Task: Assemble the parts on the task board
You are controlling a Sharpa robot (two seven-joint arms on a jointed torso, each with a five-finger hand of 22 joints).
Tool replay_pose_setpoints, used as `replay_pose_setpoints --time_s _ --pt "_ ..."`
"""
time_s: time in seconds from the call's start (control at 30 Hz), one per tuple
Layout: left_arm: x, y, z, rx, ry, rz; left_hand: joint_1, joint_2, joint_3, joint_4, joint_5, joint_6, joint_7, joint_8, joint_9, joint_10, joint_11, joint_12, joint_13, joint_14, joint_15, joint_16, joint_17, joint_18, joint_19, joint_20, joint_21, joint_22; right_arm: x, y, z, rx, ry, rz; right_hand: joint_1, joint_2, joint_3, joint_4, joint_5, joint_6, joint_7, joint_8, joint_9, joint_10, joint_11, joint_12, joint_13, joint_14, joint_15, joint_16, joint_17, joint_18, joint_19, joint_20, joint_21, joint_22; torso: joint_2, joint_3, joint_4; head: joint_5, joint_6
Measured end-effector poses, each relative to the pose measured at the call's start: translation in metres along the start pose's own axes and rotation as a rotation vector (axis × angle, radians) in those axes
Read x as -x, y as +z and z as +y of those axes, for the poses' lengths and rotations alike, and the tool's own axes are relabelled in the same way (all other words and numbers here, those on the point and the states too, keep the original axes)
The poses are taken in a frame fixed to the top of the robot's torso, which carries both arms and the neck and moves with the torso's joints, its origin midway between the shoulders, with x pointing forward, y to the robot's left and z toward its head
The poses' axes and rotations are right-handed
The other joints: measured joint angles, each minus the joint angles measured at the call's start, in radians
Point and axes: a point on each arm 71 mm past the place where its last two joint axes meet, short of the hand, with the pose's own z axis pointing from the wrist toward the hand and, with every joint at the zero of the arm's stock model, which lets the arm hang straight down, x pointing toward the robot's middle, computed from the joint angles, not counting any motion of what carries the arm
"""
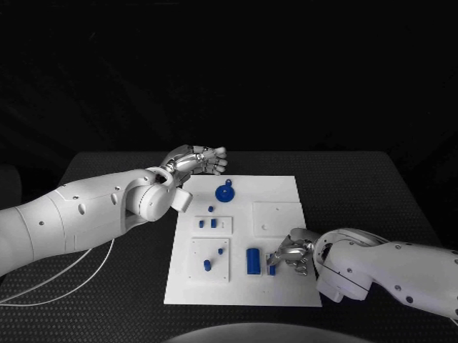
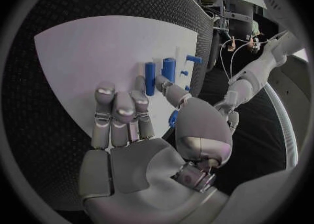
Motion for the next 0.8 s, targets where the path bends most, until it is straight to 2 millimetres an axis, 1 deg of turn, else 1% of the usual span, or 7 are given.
replay_pose_setpoints --time_s 0.1,0.33,0.4,0.7,0.73,0.8 --pt "0.0000 0.0000 0.0000 0.000 0.000 0.000 0.000 0.000 0.000 0.000 0.000 0.000 0.000 0.000 0.000 0.000 0.000 0.000 0.000 0.000 0.000 0.000 0.000 0.000 0.000 0.000 0.000 0.000 -0.0002 0.0000 0.0000 0.000 -0.003 0.003 0.000 0.000 -0.004 -0.004 0.000 0.000 0.000 -0.005 0.000 0.000 0.000 -0.002 -0.002 0.003 -0.002 0.000 -0.001 0.000 0.000 0.000 0.000 0.000 0.000 0.0001 0.0001 0.001 -0.001" --pt "-0.0001 0.0000 0.0001 0.001 0.000 0.001 0.000 0.000 -0.002 0.002 0.000 0.000 0.000 0.000 0.000 0.000 0.000 0.000 -0.001 0.000 0.000 0.000 0.001 0.000 0.000 0.000 0.000 0.000 -0.0009 -0.0001 0.0002 0.001 -0.009 0.006 0.000 0.000 -0.013 -0.013 0.000 0.000 0.000 -0.005 0.000 0.000 0.000 -0.004 -0.002 0.000 -0.004 -0.002 -0.001 0.000 0.000 0.000 0.000 0.000 0.000 0.0000 0.0004 0.003 -0.003" --pt "-0.0002 0.0001 0.0001 0.001 0.000 0.001 0.004 0.004 -0.002 0.002 0.000 0.000 0.000 0.000 0.000 0.000 0.000 0.000 -0.001 0.000 0.000 0.000 0.001 0.000 0.000 0.000 0.000 0.000 -0.0009 0.0000 0.0003 0.001 -0.011 0.006 0.000 0.000 -0.014 -0.014 0.000 0.000 0.000 -0.005 0.000 0.000 0.000 -0.004 -0.002 0.000 -0.004 -0.004 -0.001 0.000 0.000 0.000 0.000 0.000 0.000 0.0000 0.0004 0.004 -0.004" --pt "-0.0002 0.0001 0.0001 0.002 0.000 0.001 0.004 0.004 -0.002 0.002 0.000 0.000 0.000 0.000 0.000 0.000 0.000 0.000 -0.002 0.000 0.000 -0.004 0.001 -0.001 0.000 0.000 0.000 0.000 -0.0013 0.0001 0.0007 0.002 -0.015 0.007 0.000 0.000 -0.017 -0.017 0.000 0.000 0.000 -0.005 0.001 -0.001 0.001 -0.007 -0.002 0.000 -0.004 -0.004 -0.002 0.000 0.000 0.000 0.000 0.000 0.000 -0.0003 0.0002 0.005 -0.004" --pt "-0.0002 0.0001 0.0002 0.002 0.000 0.001 0.004 0.004 -0.002 0.002 0.000 0.000 0.000 0.000 0.000 0.000 0.000 0.000 -0.002 0.000 0.000 -0.004 0.001 -0.001 0.000 0.000 0.000 0.000 -0.0013 0.0001 0.0008 0.002 -0.016 0.007 0.006 -0.007 -0.018 -0.018 0.000 0.000 0.000 -0.005 0.001 -0.004 0.004 -0.011 -0.003 0.000 -0.004 -0.004 -0.003 0.000 0.000 0.000 0.000 0.000 0.000 -0.0003 0.0002 0.005 -0.004" --pt "-0.0002 0.0001 0.0002 0.002 0.000 0.001 0.004 0.004 -0.002 0.002 0.000 0.000 0.000 0.000 0.000 0.000 0.000 0.000 -0.002 0.000 0.000 -0.004 0.001 -0.001 0.000 0.000 0.000 0.000 -0.0015 0.0001 0.0008 0.003 -0.018 0.006 -0.001 -0.033 -0.028 -0.011 0.001 0.000 0.000 -0.006 0.001 -0.006 0.006 -0.011 -0.005 0.000 -0.004 -0.004 -0.004 0.000 0.000 0.000 0.000 0.000 0.000 -0.0003 0.0003 0.006 -0.004"
